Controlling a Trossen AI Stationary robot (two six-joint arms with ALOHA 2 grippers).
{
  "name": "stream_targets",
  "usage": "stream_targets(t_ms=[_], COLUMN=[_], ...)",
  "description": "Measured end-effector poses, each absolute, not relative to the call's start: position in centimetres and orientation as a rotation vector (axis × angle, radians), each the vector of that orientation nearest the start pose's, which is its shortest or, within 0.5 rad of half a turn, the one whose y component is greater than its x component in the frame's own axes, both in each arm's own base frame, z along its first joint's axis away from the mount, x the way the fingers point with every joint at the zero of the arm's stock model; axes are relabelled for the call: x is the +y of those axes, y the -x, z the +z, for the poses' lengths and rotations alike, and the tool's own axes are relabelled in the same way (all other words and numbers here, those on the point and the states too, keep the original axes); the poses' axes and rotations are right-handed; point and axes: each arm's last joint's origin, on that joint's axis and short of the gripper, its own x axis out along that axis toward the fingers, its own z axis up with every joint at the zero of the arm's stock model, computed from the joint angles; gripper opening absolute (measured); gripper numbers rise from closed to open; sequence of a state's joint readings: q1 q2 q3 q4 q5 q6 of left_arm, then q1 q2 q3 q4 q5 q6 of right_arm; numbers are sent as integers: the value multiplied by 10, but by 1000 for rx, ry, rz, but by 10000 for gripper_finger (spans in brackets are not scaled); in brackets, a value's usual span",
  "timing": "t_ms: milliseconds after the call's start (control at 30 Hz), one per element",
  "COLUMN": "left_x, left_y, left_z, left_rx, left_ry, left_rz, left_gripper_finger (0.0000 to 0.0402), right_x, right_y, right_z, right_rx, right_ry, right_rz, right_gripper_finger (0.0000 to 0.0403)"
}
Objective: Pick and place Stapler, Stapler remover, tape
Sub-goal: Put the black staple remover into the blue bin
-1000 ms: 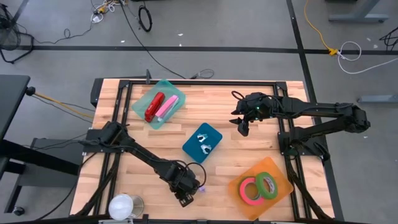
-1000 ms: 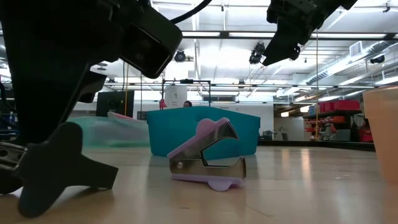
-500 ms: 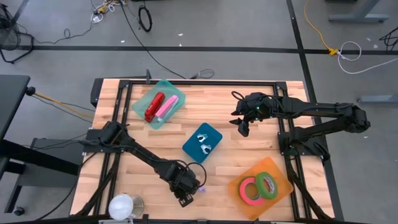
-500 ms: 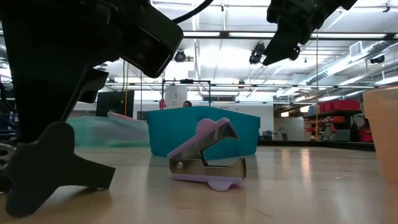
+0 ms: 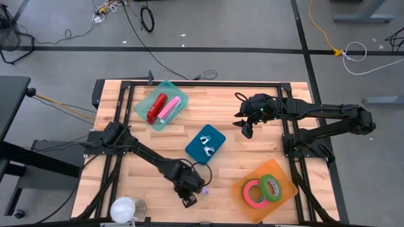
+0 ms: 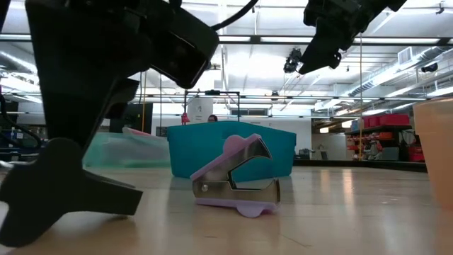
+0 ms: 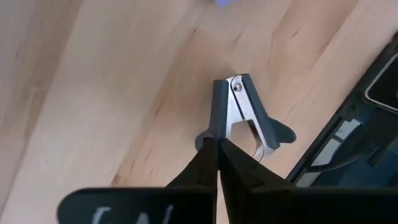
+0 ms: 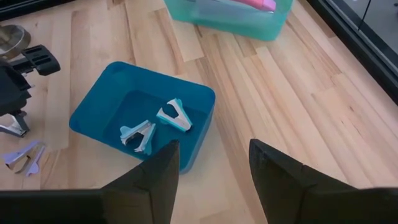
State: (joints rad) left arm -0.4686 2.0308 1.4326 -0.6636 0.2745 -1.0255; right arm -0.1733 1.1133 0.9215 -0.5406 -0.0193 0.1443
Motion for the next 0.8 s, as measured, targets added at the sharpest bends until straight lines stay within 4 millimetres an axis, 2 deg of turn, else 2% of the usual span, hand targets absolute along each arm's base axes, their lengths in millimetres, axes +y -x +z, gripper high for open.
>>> stream_targets(t_ms=[167,800], left_x=[-184,-162], left_y=[-359,-359], left_z=[164,217], left_rx=[1445,1292], left_ry=[694,738], left_rz=[37,-63], left_gripper_finger=[4,1], right_x=[-39,-36], right_y=[-225,-226], right_z=[289,290], right_rx=[705,689], right_ry=[-205,-229], right_rz=[-198,-83], right_gripper_finger=[192,192])
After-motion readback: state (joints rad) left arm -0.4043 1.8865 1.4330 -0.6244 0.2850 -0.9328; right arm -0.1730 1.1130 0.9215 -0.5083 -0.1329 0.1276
